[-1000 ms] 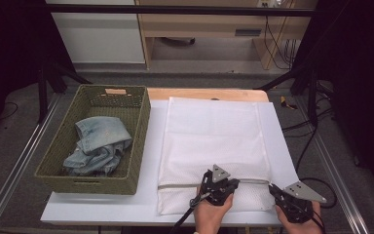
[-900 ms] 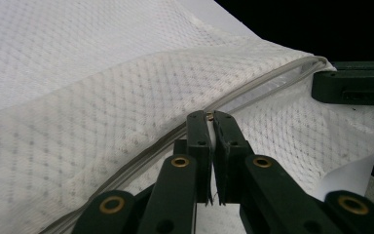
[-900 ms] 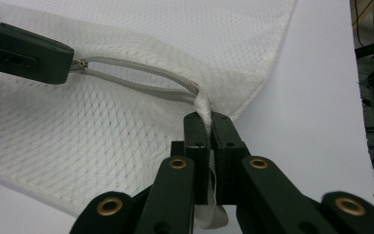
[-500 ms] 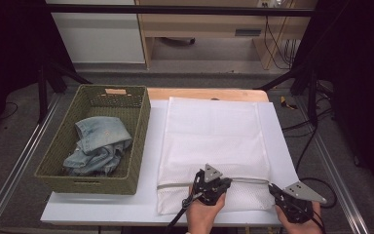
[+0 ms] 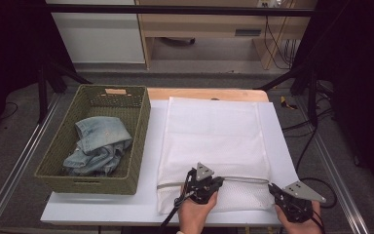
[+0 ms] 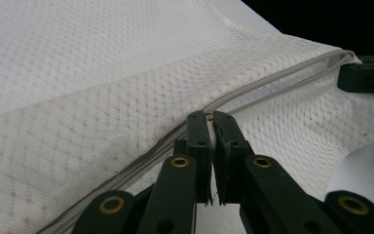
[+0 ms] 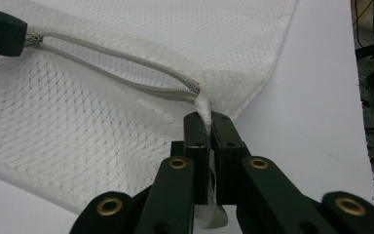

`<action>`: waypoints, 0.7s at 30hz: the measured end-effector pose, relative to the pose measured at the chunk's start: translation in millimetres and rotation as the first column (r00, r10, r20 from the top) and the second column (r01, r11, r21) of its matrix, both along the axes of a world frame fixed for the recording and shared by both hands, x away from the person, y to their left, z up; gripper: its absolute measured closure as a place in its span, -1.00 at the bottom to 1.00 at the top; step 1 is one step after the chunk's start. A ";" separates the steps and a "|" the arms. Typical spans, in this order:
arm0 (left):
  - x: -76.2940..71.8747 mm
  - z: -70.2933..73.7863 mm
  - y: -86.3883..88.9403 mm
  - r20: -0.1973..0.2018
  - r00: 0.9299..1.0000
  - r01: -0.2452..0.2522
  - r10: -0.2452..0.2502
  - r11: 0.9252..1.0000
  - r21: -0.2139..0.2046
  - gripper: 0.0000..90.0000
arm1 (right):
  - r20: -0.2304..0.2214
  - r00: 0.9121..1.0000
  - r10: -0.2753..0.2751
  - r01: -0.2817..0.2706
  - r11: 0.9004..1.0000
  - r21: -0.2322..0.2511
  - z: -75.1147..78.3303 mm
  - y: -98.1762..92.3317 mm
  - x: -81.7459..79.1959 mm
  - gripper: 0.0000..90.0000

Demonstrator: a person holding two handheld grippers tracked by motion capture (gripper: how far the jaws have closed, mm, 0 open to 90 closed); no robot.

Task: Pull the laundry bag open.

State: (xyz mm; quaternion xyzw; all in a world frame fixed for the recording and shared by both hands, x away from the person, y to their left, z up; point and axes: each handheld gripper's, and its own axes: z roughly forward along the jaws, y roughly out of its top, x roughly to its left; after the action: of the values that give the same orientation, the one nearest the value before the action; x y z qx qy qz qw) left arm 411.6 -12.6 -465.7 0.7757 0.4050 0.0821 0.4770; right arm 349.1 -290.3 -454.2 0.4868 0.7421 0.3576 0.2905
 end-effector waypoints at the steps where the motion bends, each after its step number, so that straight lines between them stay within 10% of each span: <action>1: 0.1 0.4 0.5 0.001 1.000 0.002 -0.002 1.000 0.005 0.93 | 0.000 1.000 0.000 0.000 1.000 0.000 0.0 0.0 0.0 0.93; 21: -0.2 3.1 27.5 0.017 0.999 -0.039 0.039 0.999 0.003 0.93 | -0.005 1.000 0.000 0.000 1.000 -0.017 0.1 -0.2 -3.0 0.93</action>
State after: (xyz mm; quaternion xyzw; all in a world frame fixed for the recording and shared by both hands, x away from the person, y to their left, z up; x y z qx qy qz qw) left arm 411.4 14.9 -462.6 0.7677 0.4157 0.0987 0.4776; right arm 346.1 -290.5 -454.1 0.4851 0.7459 0.3501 0.2927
